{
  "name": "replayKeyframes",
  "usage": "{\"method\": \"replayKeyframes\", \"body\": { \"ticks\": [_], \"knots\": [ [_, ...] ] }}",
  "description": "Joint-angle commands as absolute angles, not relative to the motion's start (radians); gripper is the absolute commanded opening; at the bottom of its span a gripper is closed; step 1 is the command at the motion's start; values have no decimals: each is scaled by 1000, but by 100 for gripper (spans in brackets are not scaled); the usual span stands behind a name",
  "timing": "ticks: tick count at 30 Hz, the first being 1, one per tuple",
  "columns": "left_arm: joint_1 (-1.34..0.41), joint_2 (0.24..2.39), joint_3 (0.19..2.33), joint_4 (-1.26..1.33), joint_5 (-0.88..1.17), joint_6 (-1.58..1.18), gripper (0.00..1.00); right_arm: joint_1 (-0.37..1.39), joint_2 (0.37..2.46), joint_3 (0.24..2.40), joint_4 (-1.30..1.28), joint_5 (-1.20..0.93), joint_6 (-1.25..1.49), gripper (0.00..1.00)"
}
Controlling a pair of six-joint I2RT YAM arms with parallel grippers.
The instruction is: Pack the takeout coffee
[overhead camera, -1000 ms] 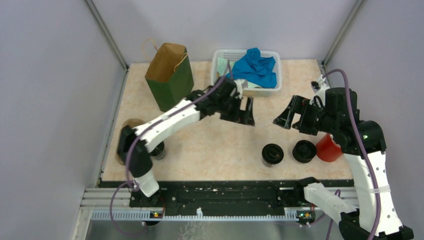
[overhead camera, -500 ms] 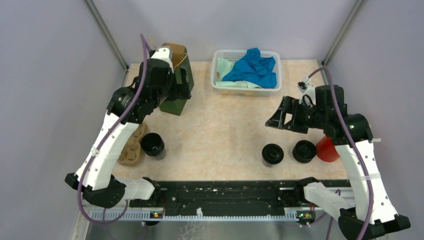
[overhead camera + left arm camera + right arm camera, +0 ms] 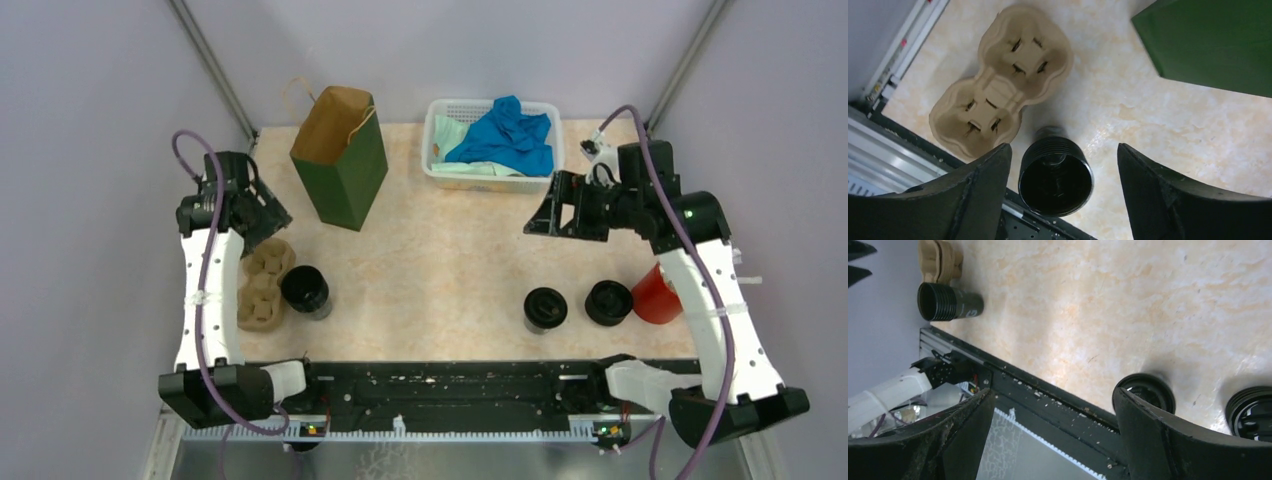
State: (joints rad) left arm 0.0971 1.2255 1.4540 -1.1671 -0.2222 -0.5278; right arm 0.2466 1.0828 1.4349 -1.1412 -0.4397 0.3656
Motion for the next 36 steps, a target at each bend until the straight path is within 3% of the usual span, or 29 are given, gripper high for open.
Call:
{"method": "replayKeyframes", "body": {
  "ticks": [1, 3, 11, 19, 26, 29, 36],
  "knots": [
    [219, 1247, 1340, -1051, -32, -526, 79, 245, 1176, 1589, -1139, -376, 276, 88],
    [249, 1326, 1340, -1035, 39, -531, 76, 246, 1228, 1629, -1134, -362, 264, 87],
    [256, 1688, 1581, -1127, 13, -569, 64, 388, 1374, 1662, -1139, -220, 195, 87],
    [258, 1830, 1682, -1193, -74, -615, 47, 385, 1411, 1656, -1138, -158, 190, 90],
    [272, 1870, 1710, -1247, -136, -681, 50, 372, 1460, 1686, -1132, -174, 189, 90],
    [297, 1899, 1755, -1314, -158, -718, 44, 364, 1474, 1698, -1132, -186, 192, 89],
    [310, 2009, 1888, -1375, -180, -737, 45, 344, 1496, 1711, -1131, -213, 193, 89]
  ]
}}
